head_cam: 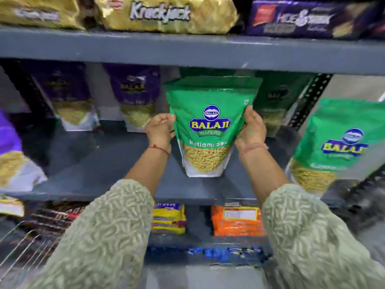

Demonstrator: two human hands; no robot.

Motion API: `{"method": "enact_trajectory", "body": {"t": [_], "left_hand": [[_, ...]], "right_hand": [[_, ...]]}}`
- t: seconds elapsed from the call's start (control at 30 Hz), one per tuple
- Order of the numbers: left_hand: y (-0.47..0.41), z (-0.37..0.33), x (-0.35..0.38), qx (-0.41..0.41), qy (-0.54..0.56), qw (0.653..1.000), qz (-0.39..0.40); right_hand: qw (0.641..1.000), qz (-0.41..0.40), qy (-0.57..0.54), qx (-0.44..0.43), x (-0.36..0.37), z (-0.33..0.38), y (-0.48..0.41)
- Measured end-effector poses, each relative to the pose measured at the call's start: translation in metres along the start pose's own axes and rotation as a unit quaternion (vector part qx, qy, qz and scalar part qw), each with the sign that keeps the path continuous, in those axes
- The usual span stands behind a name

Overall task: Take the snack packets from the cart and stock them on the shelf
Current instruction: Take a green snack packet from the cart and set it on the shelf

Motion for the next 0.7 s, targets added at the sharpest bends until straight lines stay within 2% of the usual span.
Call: {"method": "enact_trajectory", "body": {"t": [0.27, 0.5, 0.63, 0.7], "left_hand": [[-0.022, 0.014, 0.022, -0.015, -0.028, 0.999, 0.006], [-0.025, 0.026, 0.026, -0.024, -0.023, 0.999, 0.017], [-0.019, 0.028, 0.027, -0.025, -0.004, 0.999, 0.046], [-0.012, 0.026, 0.021, -0.019, 0.011, 0.999, 0.048]], "right_hand": [[0.999, -0.021, -0.005, 0.029, -0.028, -0.010, -0.026], [0.999, -0.042, 0.021, 0.006, -0.039, -0.001, -0.031], [0.997, -0.035, 0.065, 0.004, -0.040, 0.000, -0.020], [0.992, -0.057, 0.110, 0.010, -0.053, -0.006, -0.007]]}}
Point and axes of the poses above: each hand's wrist, its own y-axis away from the middle knuckle, its own x-axis out of the palm, z = x × y, the point moved 10 cm from there along -y, towards the middle knuckle, and after that the axes turned 9 degrees about z, right-handed, at the moved point
